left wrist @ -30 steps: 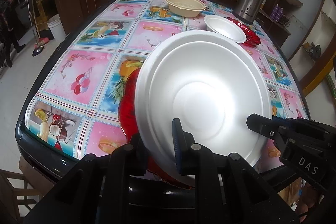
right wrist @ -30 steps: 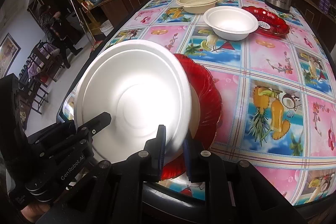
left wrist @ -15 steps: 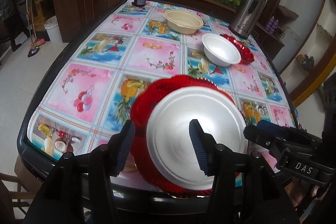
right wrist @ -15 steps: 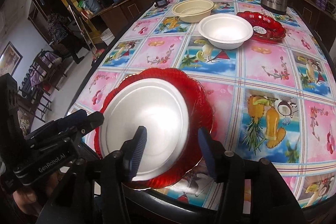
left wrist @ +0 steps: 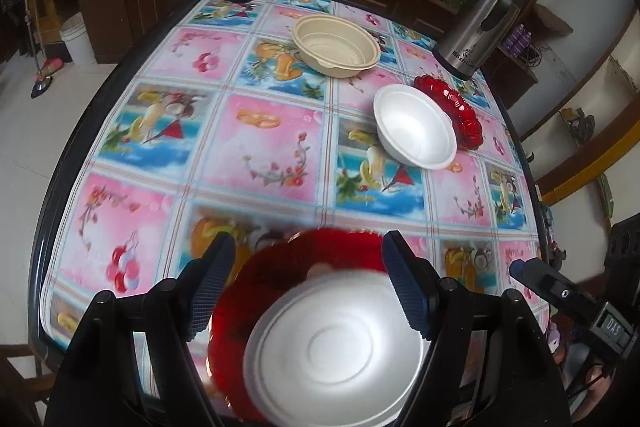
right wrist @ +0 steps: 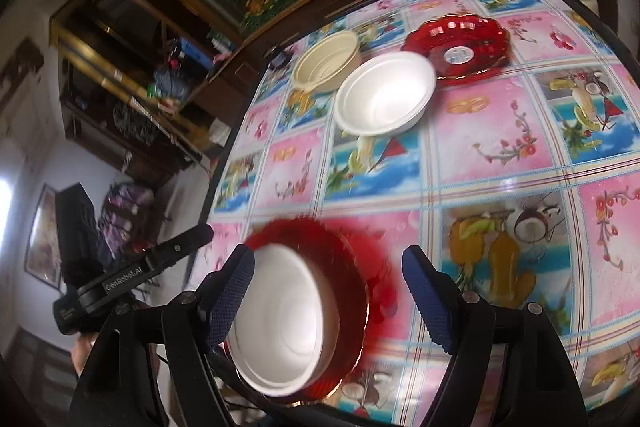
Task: Organize plates and bowls
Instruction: 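Withdraw the left tool while the right tool holds the stacked dishes, then grasp the small white bowl rim on the table with the left tool and lift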
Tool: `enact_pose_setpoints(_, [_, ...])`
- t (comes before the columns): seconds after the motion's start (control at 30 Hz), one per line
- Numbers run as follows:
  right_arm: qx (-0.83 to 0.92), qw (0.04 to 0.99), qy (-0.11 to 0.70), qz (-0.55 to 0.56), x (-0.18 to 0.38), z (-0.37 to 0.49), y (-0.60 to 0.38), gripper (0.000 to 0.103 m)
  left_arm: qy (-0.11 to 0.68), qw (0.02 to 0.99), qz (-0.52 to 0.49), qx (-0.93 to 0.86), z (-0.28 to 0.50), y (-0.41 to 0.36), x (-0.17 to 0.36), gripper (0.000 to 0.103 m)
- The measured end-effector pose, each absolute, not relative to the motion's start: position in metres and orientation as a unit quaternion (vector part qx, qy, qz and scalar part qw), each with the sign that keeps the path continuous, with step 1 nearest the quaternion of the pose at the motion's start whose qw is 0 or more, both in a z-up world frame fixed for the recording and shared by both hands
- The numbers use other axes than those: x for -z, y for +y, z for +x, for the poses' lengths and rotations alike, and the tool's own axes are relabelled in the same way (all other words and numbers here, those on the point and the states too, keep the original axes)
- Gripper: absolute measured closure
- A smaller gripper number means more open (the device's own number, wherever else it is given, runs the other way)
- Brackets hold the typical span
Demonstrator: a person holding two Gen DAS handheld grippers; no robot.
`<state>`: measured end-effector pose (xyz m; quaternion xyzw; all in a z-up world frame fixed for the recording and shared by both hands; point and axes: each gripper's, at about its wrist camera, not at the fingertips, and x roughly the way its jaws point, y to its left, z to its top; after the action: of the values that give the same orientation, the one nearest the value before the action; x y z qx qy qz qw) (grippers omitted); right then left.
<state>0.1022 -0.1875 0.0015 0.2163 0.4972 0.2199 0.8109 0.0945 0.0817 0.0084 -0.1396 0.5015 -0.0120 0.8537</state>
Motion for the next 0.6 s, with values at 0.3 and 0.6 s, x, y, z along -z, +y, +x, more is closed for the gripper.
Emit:
enact_pose_setpoints(0.3, [-0.187, 0.79, 0.501, 0.3, 0.012, 0.178, -0.23, 0.023, 0.539, 0.833, -0.12, 0.045, 0.181, 0.043, -0.005, 0.028])
enact_pose_setpoints(0.6, [-0.159, 0.774, 0.52, 0.323, 0.044, 0.244, -0.239, 0.03, 0.579, 0.803, -0.141, 0.037, 0.248, 0.02, 0.036, 0.028])
